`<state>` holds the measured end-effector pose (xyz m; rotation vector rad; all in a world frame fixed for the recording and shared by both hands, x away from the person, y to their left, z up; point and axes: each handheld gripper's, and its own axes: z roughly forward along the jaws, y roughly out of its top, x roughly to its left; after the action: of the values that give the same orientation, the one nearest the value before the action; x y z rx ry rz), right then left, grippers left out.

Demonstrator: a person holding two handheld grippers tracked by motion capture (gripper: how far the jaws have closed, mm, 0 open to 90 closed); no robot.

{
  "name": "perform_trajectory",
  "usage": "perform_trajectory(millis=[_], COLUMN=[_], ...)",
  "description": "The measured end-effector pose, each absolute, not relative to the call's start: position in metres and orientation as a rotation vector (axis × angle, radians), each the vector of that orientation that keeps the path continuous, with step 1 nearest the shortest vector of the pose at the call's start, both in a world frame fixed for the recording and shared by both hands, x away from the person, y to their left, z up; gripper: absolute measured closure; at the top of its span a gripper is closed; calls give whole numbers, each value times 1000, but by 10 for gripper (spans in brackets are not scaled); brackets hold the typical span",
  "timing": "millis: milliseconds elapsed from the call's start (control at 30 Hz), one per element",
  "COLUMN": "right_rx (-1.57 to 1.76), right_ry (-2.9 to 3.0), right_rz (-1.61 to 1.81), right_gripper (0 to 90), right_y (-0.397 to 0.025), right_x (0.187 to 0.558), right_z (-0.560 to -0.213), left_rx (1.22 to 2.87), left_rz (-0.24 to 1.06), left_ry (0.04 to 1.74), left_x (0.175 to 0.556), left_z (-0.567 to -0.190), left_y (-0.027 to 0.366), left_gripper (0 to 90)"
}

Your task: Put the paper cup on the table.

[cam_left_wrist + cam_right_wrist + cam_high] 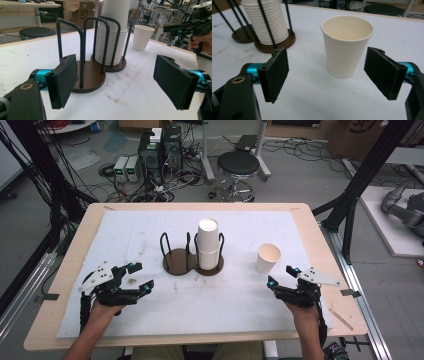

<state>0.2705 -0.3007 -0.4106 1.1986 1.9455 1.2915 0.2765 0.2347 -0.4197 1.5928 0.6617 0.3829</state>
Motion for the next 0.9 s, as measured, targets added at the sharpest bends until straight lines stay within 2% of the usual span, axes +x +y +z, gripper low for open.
perform_trajectory(millis=[433,900], right_rx=[1102,1077], right_ry=[1990,2016], right_rz=[1355,1373], right_gripper=[204,205], right_y=[-288,-280], right_x=[240,240], right_z=[-402,-399], left_rx=[1540,1530], left_rz=[387,417], left_ry=[687,683], left_x=[274,264], left_z=[-418,-415], left_y=[243,248], left_gripper=[193,192])
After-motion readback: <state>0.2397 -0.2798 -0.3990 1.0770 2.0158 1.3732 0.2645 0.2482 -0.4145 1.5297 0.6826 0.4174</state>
